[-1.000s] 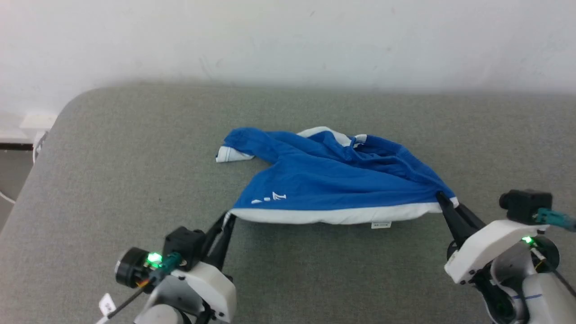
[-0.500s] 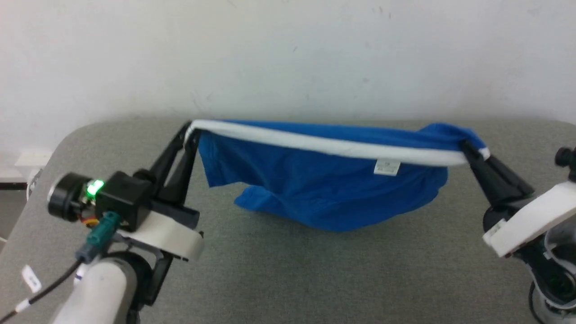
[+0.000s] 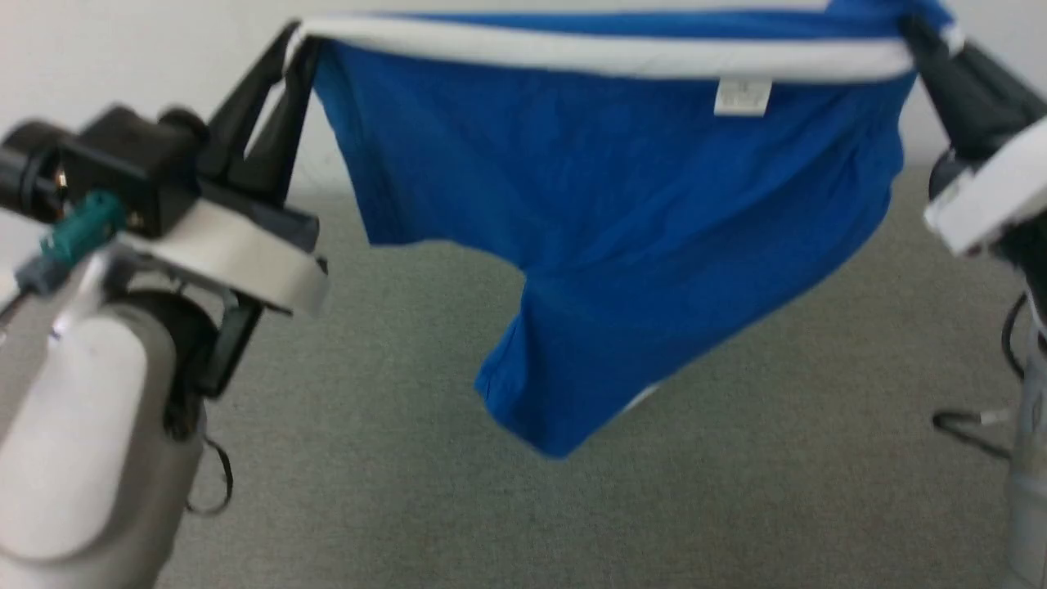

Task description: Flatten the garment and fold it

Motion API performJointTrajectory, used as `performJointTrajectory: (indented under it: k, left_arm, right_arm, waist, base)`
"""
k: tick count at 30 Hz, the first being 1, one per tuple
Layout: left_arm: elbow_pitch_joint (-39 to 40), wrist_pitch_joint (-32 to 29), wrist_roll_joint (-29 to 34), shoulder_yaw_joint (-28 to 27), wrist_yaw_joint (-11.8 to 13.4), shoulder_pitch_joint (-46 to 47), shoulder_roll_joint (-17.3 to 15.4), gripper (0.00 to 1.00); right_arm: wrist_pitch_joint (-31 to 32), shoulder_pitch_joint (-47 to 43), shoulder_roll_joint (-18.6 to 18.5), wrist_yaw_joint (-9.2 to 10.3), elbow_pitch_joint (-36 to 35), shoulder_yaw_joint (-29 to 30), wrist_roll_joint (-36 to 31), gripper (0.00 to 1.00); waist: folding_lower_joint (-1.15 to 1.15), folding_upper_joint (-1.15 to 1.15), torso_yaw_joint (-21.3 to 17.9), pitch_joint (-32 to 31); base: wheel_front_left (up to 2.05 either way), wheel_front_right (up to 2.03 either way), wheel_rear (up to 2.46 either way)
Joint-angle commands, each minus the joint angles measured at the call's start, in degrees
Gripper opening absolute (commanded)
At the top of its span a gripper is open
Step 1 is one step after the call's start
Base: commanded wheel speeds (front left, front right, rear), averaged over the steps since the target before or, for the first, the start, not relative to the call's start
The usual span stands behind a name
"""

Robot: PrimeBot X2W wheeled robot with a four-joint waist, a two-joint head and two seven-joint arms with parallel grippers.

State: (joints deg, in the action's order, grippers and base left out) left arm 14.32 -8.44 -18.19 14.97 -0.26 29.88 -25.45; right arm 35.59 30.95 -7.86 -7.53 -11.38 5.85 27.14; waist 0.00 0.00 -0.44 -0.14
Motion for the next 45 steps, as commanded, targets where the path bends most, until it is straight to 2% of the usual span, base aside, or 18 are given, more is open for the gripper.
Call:
performJointTrajectory:
  k: [1,6,11,17,22,28,30,31,34,40,45]
  left_arm:
    - [-2.39,-0.88,-1.0,-0.1,-1.24,4.37,-0.05,0.0]
    - [-10.39,-2.74,-2.02,0.93,-4.1,15.86,0.16,0.0]
    - [-21.33,-2.17,-1.64,2.65,-5.85,28.62,0.63,0.0]
    - [-32.45,3.26,-0.03,3.44,-6.21,40.46,2.23,0.0]
    - [-38.27,9.74,1.29,4.23,-5.27,43.71,4.95,0.0]
    - [-42.1,15.24,2.34,6.91,-5.1,39.85,7.49,0.0]
    - [-43.21,17.14,2.56,8.34,-4.96,36.24,8.65,0.0]
    - [-44.13,18.78,2.31,9.65,-4.86,31.64,9.86,0.0]
    - [-45.23,20.24,1.85,12.01,-5.15,23.55,10.85,0.0]
    - [-45.66,21.36,0.28,15.94,-5.95,8.41,10.24,0.0]
    - [-44.49,21.64,-0.85,16.94,-5.67,1.26,9.98,0.0]
  right_arm:
    - [0.52,5.15,0.75,0.04,2.35,0.11,-1.15,0.0]
    - [-0.44,17.72,1.51,0.04,11.2,-0.21,-4.27,0.0]
    - [-6.26,29.6,1.74,0.04,21.15,-1.72,-7.06,0.0]
    - [-16.77,39.36,3.27,0.04,32.47,-1.87,-8.72,0.0]
    - [-24.23,41.72,4.16,0.04,39.47,-2.39,-8.19,0.0]
    - [-28.29,38.33,4.38,0.04,44.71,-4.54,-5.84,0.0]
    - [-29.15,35.24,4.19,0.04,45.8,-6.27,-3.66,0.0]
    - [-30.17,31.29,3.21,0.04,46.74,-6.88,-1.67,0.0]
    - [-30.86,24.28,1.86,0.04,47.48,-7.78,1.21,0.0]
    - [-29.16,9.87,-0.94,0.04,46.29,-8.75,5.85,0.0]
    - [-26.71,1.22,-1.51,0.04,43.59,-7.56,8.64,0.0]
  waist:
    - [0.0,0.0,-2.62,5.96]
    - [0.0,0.0,-4.35,14.08]
    - [0.0,0.0,-5.57,21.21]
    - [0.0,0.0,-5.87,25.62]
    - [0.0,0.0,-4.62,26.78]
    - [0.0,0.0,-2.82,26.17]
    - [0.0,0.0,-2.12,25.35]
    - [0.0,0.0,-1.47,24.14]
    - [0.0,0.0,-0.9,21.74]
    - [0.0,0.0,-0.47,16.16]
    - [0.0,0.0,-0.1,12.62]
  base:
    - [0.0,0.0,0.0]
    - [0.0,0.0,0.0]
    - [0.0,0.0,0.0]
    - [0.0,0.0,0.0]
    - [0.0,0.0,0.0]
    - [0.0,0.0,0.0]
    - [0.0,0.0,0.0]
    - [0.0,0.0,0.0]
    - [0.0,0.0,0.0]
    - [0.0,0.0,0.0]
    - [0.0,0.0,0.0]
